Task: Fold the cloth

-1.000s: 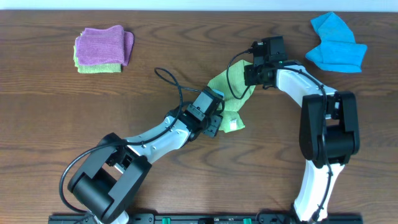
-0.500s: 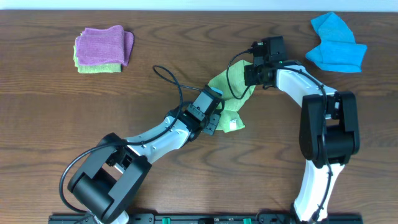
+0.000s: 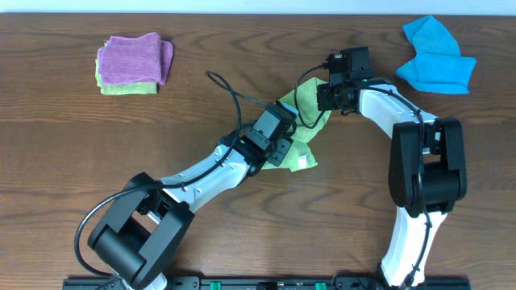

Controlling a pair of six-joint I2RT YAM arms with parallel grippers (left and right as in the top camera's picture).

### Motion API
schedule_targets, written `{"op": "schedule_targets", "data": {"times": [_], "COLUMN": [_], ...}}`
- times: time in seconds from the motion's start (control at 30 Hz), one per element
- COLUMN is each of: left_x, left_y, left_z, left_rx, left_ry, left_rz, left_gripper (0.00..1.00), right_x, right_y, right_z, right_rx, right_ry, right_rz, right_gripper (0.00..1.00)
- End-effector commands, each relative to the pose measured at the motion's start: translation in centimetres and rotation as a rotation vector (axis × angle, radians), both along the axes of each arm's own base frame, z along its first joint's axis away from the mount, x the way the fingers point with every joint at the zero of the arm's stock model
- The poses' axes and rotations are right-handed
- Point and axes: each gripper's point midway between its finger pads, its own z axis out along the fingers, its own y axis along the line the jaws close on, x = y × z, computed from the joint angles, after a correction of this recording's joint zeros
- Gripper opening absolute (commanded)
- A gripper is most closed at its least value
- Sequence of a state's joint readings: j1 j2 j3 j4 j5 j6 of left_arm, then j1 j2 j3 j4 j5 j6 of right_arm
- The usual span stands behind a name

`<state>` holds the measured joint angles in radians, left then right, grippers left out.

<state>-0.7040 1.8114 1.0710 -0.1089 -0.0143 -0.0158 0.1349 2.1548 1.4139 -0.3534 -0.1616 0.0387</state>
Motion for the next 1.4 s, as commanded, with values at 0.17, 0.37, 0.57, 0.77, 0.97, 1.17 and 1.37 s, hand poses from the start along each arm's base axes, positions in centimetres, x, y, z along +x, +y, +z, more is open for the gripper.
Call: {"op": "schedule_targets", "data": {"times": [0.17,0.37,0.57,0.77,0.97,1.17,1.37], "left_x": [0.7,-0.1,-0.8,-2.2,-2.2,-2.0,-2.3], "left_y": [0.7,1.6,1.4,-1.3,-0.7,0.2,0.3], "left_z": [0.6,-0.1,-0.3,0.9,0.4,-1.9,-3.2], "left_rx": [0.144,0.208,0.209,0.145,0.179,0.216,0.239], "left_ry": [-0.069,-0.041,-0.015,-0.011,-0.005,0.037,0.058], "left_rz": [-0.107,-0.140,-0.159,-0.233,-0.223,-0.219,-0.236], "left_gripper": [0.57,0.54,0.54,0.57,0.54,0.47,0.47], "right_x": [-3.3,-3.2,-3.2,-3.2,-3.1,-3.1,-3.1], "right_y": [-3.7,-3.6,-3.4,-3.2,-3.2,-3.2,-3.2], "right_z": [-5.7,-5.7,-5.6,-5.6,-5.6,-5.6,-5.6], "right_rx": [-0.120,-0.119,-0.110,-0.101,-0.101,-0.101,-0.100], "right_ry": [0.149,0.145,0.143,0.143,0.139,0.140,0.137], "right_rz": [-0.051,-0.051,-0.036,-0.027,-0.027,-0.027,-0.027], "right_gripper": [0.01,0.02,0.01,0.02,0.01,0.01,0.01]}}
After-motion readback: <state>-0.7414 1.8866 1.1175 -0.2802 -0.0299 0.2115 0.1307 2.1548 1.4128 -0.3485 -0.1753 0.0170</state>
